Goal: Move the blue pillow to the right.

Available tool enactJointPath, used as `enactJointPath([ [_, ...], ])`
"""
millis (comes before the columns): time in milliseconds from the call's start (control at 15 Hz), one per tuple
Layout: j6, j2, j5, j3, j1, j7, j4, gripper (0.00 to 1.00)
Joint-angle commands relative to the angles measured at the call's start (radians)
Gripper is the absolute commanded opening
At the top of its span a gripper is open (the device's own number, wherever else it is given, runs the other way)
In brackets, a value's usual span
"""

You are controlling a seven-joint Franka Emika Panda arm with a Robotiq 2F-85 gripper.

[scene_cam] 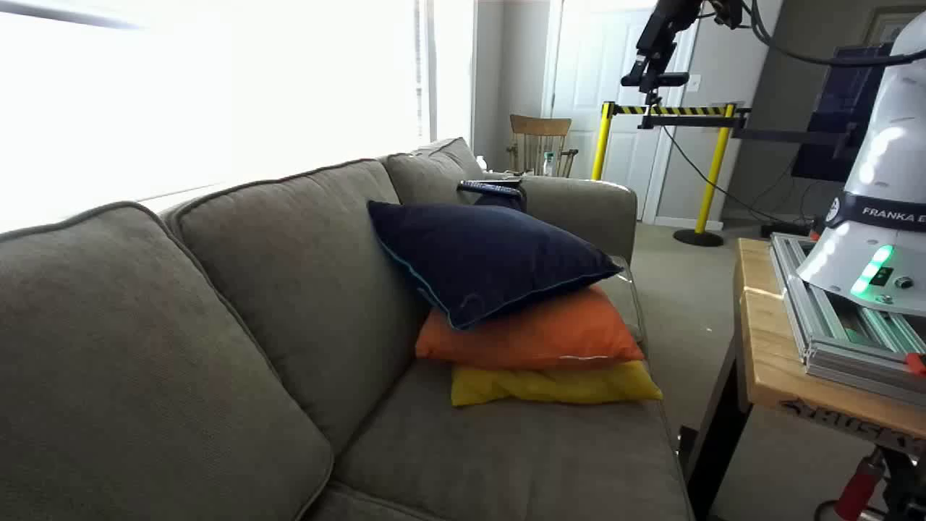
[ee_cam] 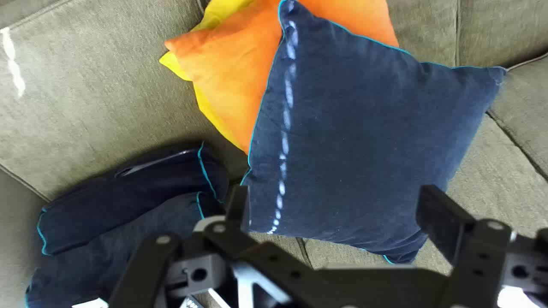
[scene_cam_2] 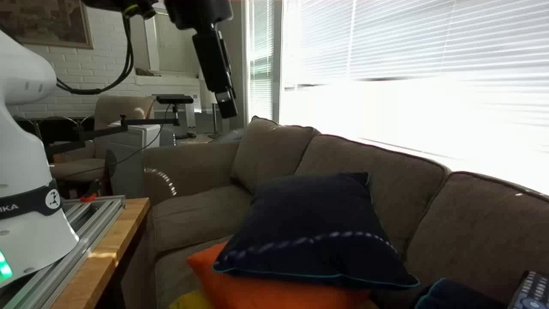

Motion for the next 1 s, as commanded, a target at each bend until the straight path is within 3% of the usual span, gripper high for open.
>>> enactJointPath([
  [0, -0.004, 0.005, 0.018, 0.021, -0.022, -0.013, 0.002, 1.0],
  [667, -0.004, 0.005, 0.018, 0.021, -0.022, -0.013, 0.002, 1.0],
  [933, 0.046, 0.056, 0.038, 0.022, 0.017, -0.052, -0.01, 1.0],
])
